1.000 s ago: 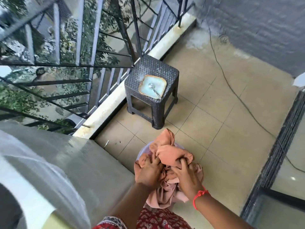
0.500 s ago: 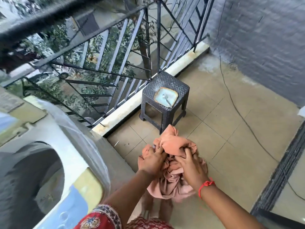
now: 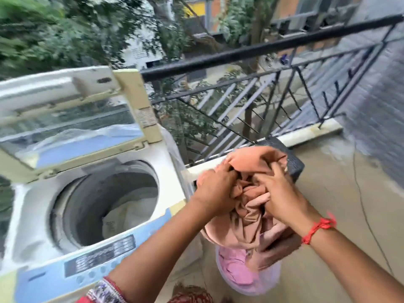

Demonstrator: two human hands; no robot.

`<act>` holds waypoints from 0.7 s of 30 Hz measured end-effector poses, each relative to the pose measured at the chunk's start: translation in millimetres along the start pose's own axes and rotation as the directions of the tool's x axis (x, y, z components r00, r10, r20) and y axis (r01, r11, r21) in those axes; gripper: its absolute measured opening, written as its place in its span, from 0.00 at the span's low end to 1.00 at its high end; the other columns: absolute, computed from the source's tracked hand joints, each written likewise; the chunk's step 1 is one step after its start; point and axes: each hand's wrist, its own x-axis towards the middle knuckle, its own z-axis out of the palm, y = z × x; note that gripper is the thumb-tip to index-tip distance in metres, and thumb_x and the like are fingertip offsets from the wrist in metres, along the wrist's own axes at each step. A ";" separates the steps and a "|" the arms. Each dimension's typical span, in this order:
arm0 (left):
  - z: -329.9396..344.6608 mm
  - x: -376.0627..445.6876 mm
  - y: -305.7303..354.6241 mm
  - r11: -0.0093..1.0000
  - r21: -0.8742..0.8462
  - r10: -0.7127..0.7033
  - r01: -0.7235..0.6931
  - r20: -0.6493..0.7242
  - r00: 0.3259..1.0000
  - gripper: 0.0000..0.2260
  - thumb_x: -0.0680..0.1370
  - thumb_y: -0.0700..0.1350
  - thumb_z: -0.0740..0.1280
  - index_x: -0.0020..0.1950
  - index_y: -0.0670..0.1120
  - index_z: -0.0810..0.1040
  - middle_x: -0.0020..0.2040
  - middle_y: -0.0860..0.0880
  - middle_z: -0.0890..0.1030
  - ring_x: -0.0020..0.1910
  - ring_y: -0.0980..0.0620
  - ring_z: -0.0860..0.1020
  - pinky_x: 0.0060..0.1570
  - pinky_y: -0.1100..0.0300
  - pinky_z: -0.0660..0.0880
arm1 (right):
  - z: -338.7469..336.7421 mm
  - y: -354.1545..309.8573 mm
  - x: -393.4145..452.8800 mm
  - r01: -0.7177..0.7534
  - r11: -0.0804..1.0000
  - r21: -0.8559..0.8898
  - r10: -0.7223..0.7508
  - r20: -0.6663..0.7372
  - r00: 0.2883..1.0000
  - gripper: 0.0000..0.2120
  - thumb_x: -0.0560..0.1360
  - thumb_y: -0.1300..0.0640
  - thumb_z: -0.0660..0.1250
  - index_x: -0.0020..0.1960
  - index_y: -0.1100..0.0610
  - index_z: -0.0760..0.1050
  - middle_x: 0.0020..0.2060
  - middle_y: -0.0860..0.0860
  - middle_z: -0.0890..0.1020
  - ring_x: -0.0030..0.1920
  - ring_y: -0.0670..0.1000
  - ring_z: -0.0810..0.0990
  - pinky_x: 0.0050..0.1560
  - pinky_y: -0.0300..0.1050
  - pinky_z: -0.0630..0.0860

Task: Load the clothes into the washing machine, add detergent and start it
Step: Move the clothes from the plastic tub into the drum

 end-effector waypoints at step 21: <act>-198.1 -221.7 -306.2 0.877 -0.014 -0.446 0.481 -0.398 0.802 0.22 0.63 0.55 0.63 0.55 0.51 0.76 0.62 0.49 0.72 0.53 0.38 0.78 0.51 0.43 0.78 | 2.4 -405.0 157.5 0.615 0.755 0.228 -0.592 -0.169 0.788 0.11 0.67 0.60 0.68 0.49 0.53 0.76 0.53 0.56 0.67 0.55 0.58 0.74 0.57 0.46 0.73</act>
